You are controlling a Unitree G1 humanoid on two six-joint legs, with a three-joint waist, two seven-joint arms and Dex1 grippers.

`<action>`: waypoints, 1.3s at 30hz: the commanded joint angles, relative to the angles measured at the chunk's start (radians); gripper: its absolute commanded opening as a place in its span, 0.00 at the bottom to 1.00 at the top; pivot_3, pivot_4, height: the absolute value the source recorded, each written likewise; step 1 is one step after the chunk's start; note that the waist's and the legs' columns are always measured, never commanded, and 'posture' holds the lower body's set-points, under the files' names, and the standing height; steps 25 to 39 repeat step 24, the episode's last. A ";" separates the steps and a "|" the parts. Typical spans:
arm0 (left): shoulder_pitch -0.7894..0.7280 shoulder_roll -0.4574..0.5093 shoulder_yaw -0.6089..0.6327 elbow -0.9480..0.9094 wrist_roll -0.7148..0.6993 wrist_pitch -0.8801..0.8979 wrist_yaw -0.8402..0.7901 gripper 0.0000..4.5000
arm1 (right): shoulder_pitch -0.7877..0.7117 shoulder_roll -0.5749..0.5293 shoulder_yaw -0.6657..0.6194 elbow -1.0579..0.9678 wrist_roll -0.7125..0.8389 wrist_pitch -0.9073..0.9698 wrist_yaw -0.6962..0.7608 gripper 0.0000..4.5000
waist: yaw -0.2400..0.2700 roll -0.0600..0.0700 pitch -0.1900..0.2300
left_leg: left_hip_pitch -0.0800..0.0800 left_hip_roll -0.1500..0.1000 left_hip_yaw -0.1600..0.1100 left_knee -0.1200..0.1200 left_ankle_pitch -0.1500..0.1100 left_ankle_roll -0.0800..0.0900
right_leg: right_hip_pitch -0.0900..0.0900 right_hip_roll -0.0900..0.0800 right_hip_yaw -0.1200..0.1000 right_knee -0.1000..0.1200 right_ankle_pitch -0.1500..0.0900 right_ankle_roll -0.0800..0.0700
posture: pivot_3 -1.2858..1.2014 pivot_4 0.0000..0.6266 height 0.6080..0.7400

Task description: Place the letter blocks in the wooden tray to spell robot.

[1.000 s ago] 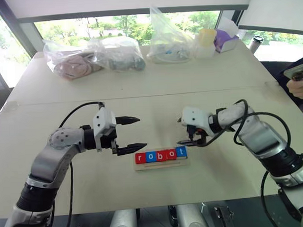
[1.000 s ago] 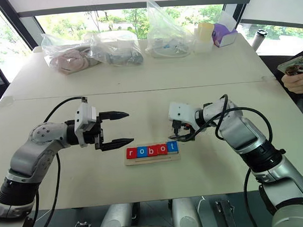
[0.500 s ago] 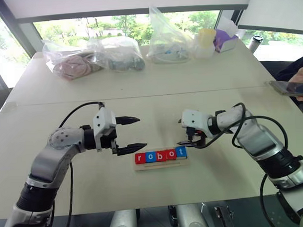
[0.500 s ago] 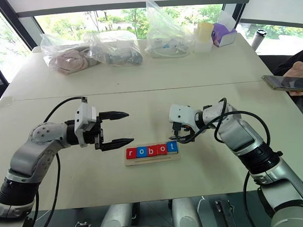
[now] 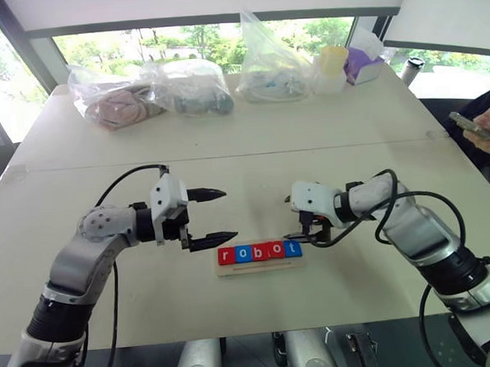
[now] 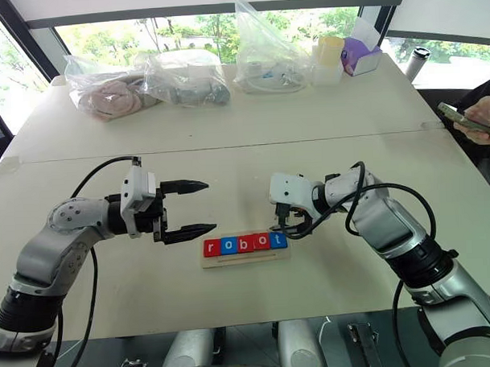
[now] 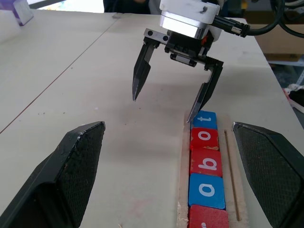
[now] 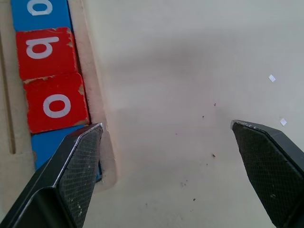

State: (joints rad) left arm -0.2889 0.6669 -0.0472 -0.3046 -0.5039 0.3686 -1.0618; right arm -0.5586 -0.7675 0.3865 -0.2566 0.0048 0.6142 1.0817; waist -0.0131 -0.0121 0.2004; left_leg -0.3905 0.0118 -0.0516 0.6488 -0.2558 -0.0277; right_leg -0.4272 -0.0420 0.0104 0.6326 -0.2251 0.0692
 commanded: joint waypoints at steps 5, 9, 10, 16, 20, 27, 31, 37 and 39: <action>-0.013 0.005 0.011 -0.020 -0.007 0.005 0.002 1.00 | -0.026 -0.004 -0.060 -0.040 0.014 0.031 -0.028 0.98 | 0.000 0.000 0.000 | 0.000 0.000 0.000 0.000 0.000 0.000 | 0.000 0.000 0.000 0.000 0.000 0.000 | 0.52 0.24 1.00; 0.010 0.022 0.034 -0.043 -0.021 0.031 0.012 1.00 | 0.014 -0.068 -0.161 -0.156 0.090 0.120 -0.004 0.98 | 0.003 0.000 0.000 | 0.000 0.000 0.000 0.000 0.000 0.000 | 0.000 0.000 0.000 0.000 0.000 0.000 | 0.52 0.24 1.00; 0.019 0.024 0.043 -0.049 -0.023 0.038 0.021 1.00 | 0.043 -0.089 -0.190 -0.197 0.105 0.146 -0.007 0.98 | 0.003 0.000 0.000 | 0.000 0.000 0.000 0.000 0.000 0.000 | 0.000 0.000 0.000 0.000 0.000 0.000 | 0.52 0.24 1.00; 0.119 0.074 0.112 -0.138 -0.073 0.132 0.062 1.00 | 0.213 -0.168 -0.371 -0.433 0.232 0.340 -0.029 0.98 | 0.000 0.000 0.000 | 0.000 0.000 -0.001 -0.001 0.000 0.000 | 0.000 0.000 0.000 0.000 0.000 0.001 | 0.52 0.24 1.00; 0.197 0.126 0.177 -0.192 -0.130 0.179 0.050 1.00 | 0.294 -0.224 -0.473 -0.522 0.322 0.411 -0.010 0.98 | 0.001 0.000 0.000 | 0.000 0.000 0.000 0.000 0.000 0.000 | 0.000 0.000 0.000 0.000 -0.003 0.000 | 0.52 0.24 1.00; 0.265 0.185 0.199 -0.213 -0.130 0.169 0.010 1.00 | 0.316 -0.260 -0.504 -0.544 0.381 0.430 -0.019 0.98 | 0.001 0.000 0.000 | 0.001 0.001 0.000 0.000 0.000 0.000 | 0.000 0.000 -0.001 -0.001 -0.004 0.000 | 0.52 0.24 1.00; 0.265 0.185 0.199 -0.213 -0.130 0.169 0.010 1.00 | 0.316 -0.260 -0.504 -0.544 0.381 0.430 -0.019 0.98 | 0.001 0.000 0.000 | 0.001 0.001 0.000 0.000 0.000 0.000 | 0.000 0.000 -0.001 -0.001 -0.004 0.000 | 0.52 0.24 1.00; 0.265 0.185 0.199 -0.213 -0.130 0.169 0.010 1.00 | 0.316 -0.260 -0.504 -0.544 0.381 0.430 -0.019 0.98 | 0.001 0.000 0.000 | 0.001 0.001 0.000 0.000 0.000 0.000 | 0.000 0.000 -0.001 -0.001 -0.004 0.000 | 0.52 0.24 1.00; 0.265 0.185 0.199 -0.213 -0.130 0.169 0.010 1.00 | 0.316 -0.260 -0.504 -0.544 0.381 0.430 -0.019 0.98 | 0.001 0.000 0.000 | 0.001 0.001 0.000 0.000 0.000 0.000 | 0.000 0.000 -0.001 -0.001 -0.004 0.000 | 0.52 0.24 1.00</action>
